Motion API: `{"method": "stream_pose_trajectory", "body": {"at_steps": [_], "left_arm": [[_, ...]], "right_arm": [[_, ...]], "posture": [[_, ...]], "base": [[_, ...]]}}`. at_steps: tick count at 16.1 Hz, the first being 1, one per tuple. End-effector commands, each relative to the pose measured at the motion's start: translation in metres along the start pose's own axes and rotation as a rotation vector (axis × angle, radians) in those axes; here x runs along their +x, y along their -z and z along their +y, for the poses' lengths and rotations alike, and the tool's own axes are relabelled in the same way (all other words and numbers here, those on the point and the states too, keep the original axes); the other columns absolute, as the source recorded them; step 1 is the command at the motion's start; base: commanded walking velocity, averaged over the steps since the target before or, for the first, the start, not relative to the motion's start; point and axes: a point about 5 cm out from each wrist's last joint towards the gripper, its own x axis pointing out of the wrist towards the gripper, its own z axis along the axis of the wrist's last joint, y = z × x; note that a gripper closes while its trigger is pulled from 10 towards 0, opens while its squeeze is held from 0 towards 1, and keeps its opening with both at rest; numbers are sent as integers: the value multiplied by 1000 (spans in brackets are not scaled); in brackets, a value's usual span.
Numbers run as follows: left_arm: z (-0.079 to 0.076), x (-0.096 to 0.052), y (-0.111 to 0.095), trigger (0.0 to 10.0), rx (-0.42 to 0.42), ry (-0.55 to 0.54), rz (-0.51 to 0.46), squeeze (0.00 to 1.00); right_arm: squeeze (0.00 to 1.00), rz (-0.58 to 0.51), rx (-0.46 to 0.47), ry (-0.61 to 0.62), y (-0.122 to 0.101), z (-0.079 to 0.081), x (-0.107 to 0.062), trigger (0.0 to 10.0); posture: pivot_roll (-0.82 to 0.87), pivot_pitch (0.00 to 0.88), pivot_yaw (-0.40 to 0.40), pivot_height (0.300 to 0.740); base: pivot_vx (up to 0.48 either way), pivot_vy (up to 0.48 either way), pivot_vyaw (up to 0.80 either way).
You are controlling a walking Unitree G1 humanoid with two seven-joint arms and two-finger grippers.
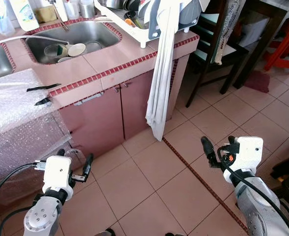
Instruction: Kitchen organization
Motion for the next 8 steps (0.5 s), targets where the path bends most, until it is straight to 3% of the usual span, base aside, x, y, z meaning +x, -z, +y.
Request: {"method": "stream_pose_trajectory", "body": {"at_steps": [1, 3, 8], "left_arm": [[0, -2, -1, 10000, 7, -8, 5, 0], [-1, -3, 0, 10000, 7, -11, 11, 0], [-4, 0, -5, 10000, 2, -16, 8, 0]], "right_arm": [[0, 0, -9, 20, -3, -5, 0, 10000], [0, 10, -27, -11, -4, -1, 0, 10000], [0, 23, -44, -60, -2, 12, 2, 10000]], "posture": [[-22, 125, -30, 740], [-22, 129, -31, 740], [-18, 158, -33, 740]], "base": [[0, 0, 0], [0, 0, 0], [0, 0, 800]]}}
